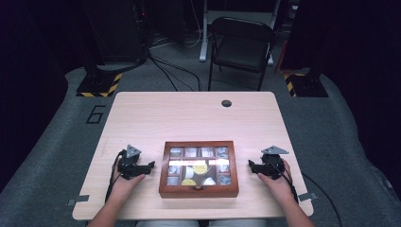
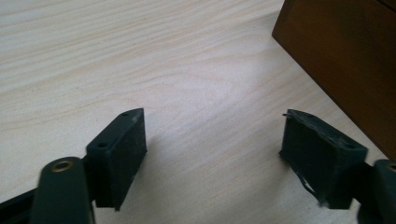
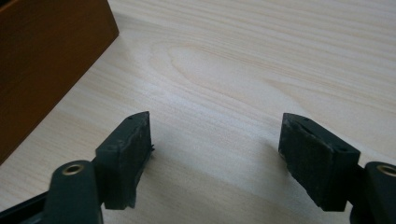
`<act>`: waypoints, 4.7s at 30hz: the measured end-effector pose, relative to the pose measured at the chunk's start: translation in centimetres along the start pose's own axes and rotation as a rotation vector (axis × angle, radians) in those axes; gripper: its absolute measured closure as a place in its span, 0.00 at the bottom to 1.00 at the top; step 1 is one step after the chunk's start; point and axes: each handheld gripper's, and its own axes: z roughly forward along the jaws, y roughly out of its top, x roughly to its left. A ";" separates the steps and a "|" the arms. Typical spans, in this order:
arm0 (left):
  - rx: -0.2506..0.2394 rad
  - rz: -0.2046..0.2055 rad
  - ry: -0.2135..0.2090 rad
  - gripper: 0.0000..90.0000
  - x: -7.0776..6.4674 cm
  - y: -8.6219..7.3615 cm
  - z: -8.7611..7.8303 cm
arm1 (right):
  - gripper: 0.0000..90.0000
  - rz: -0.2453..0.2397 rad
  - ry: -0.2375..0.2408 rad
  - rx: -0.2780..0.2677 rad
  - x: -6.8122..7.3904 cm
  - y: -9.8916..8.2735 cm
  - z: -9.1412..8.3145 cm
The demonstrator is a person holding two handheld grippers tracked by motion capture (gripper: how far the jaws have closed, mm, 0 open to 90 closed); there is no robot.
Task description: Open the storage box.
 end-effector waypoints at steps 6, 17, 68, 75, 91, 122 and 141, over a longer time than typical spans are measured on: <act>-0.017 0.007 -0.009 0.29 -0.4 0.4 -0.7 | 0.33 -0.048 -0.007 0.005 0.7 0.4 -0.7; -0.044 -0.044 -0.058 0.35 -1.1 0.7 -3.0 | 0.37 -0.070 0.024 -0.027 1.6 0.9 -2.9; -0.107 -0.008 -0.153 0.39 -5.7 -0.6 -8.4 | 0.43 -0.069 0.185 -0.108 5.4 -0.9 -9.3; -0.116 0.006 -0.175 0.39 -6.7 -1.1 -9.4 | 0.45 -0.104 0.223 -0.115 6.7 -1.1 -9.9; -0.097 0.038 -0.206 0.40 -8.0 -1.8 -9.9 | 0.49 -0.141 0.287 -0.092 8.6 -1.8 -10.3; -0.103 0.040 -0.233 0.41 -8.4 -1.9 -9.9 | 0.66 -0.237 0.333 0.000 10.0 -2.3 -9.1; -0.091 0.084 -0.260 0.47 -9.4 -1.6 -9.7 | 0.65 -0.179 0.345 -0.112 9.6 -1.3 -10.2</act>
